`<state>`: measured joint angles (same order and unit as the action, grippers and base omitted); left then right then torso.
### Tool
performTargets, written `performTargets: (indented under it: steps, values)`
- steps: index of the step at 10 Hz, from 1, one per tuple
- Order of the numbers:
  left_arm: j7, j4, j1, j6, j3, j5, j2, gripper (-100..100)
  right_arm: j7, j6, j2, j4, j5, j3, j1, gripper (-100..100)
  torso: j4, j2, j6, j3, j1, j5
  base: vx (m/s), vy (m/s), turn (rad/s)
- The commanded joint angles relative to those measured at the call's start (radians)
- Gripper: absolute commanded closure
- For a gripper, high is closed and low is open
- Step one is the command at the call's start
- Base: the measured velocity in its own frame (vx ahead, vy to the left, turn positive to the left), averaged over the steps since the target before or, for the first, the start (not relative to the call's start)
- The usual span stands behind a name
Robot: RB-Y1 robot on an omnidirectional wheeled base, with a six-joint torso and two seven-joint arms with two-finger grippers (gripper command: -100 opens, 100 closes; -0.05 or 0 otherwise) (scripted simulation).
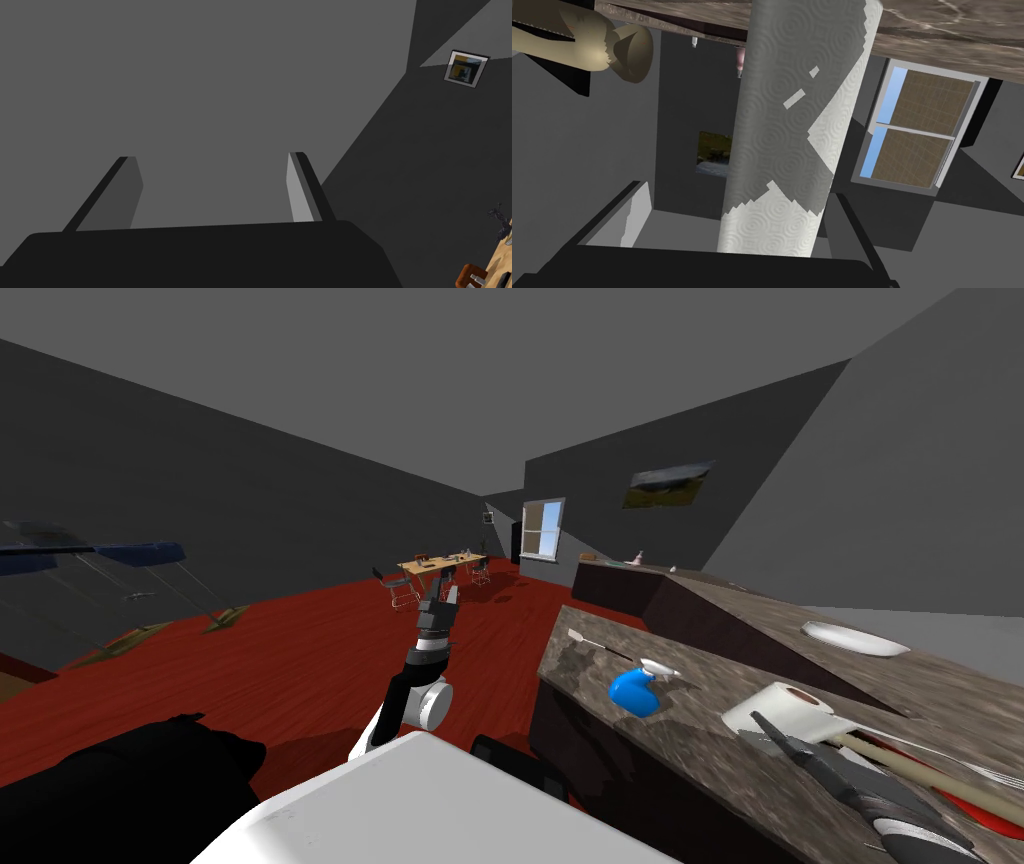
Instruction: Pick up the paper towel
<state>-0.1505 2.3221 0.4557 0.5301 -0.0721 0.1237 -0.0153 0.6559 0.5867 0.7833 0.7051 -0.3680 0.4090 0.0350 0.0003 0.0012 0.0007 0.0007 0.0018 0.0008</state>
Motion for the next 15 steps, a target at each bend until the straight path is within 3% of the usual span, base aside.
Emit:
performTargets:
  steps: [1, 3, 4, 5, 7, 8, 9, 13, 14, 15]
  values:
    - [0.000, 0.000, 0.000, 0.000, 0.000, 0.000, 0.000, 0, -0.001, 0.050, 0.038, -0.050, 0.022, 0.020, -0.007, -100, 0.000, 0.000, 0.000, 0.000, 0.000, 0.000, -0.002, 0.067, 0.171]
    - [0.000, 0.000, 0.000, 0.000, 0.000, 0.000, 0.000, 0, -0.001, 0.060, 0.038, -0.102, 0.022, 0.020, -0.007, -100, 0.000, 0.000, 0.000, 0.000, 0.000, 0.000, 0.016, 0.046, 0.008]
    - [0.000, 0.000, 0.000, 0.000, 0.000, 0.000, 0.000, 0, 0.006, 0.111, 0.069, -0.138, 0.041, 0.039, -0.020, -100, 0.000, 0.000, 0.000, 0.000, 0.000, 0.000, 0.017, 0.064, 0.046]
    - [0.000, 0.000, 0.000, 0.000, 0.000, 0.000, 0.000, 0, 0.006, 0.117, 0.069, -0.179, 0.041, 0.039, -0.020, -100, 0.000, -0.001, 0.000, 0.000, 0.001, 0.000, 0.012, 0.055, 0.058]
    - [0.000, 0.000, 0.000, 0.000, 0.000, 0.000, 0.000, 0, 0.006, 0.117, 0.069, -0.190, 0.041, 0.039, -0.020, -100, 0.000, 0.000, 0.000, 0.000, -0.001, 0.000, 0.003, 0.017, 0.028]
    - [0.000, 0.000, 0.000, 0.000, 0.000, 0.000, 0.000, 0, 0.004, 0.103, 0.063, -0.163, 0.042, 0.041, -0.008, -100, 0.000, 0.000, 0.000, 0.000, -0.002, 0.000, 0.000, 0.000, 0.000]
    - [0.000, 0.000, 0.000, 0.000, 0.000, 0.000, 0.000, 0, 0.003, 0.105, 0.064, -0.165, 0.042, 0.041, -0.009, 100, 0.000, 0.000, 0.000, 0.000, -0.002, -0.001, 0.000, 0.000, 0.000]
    - [0.000, 0.000, 0.000, 0.000, 0.000, 0.000, 0.000, 0, 0.003, 0.106, 0.064, -0.164, 0.042, 0.040, -0.010, 100, 0.000, 0.000, 0.001, 0.000, -0.003, -0.001, 0.000, 0.000, 0.000]
    - [0.000, 0.000, 0.000, 0.000, 0.000, 0.000, 0.000, 0, 0.003, 0.107, 0.064, -0.164, 0.042, 0.040, -0.010, 0, 0.000, 0.000, 0.001, 0.000, -0.003, -0.001, 0.000, 0.000, 0.000]
    - [0.000, 0.000, 0.000, 0.000, 0.000, 0.000, 0.000, 0, -0.001, 0.060, 0.038, -0.114, 0.022, 0.020, -0.007, 100, 0.000, 0.000, 0.001, 0.000, -0.003, -0.001, 0.000, 0.000, 0.000]
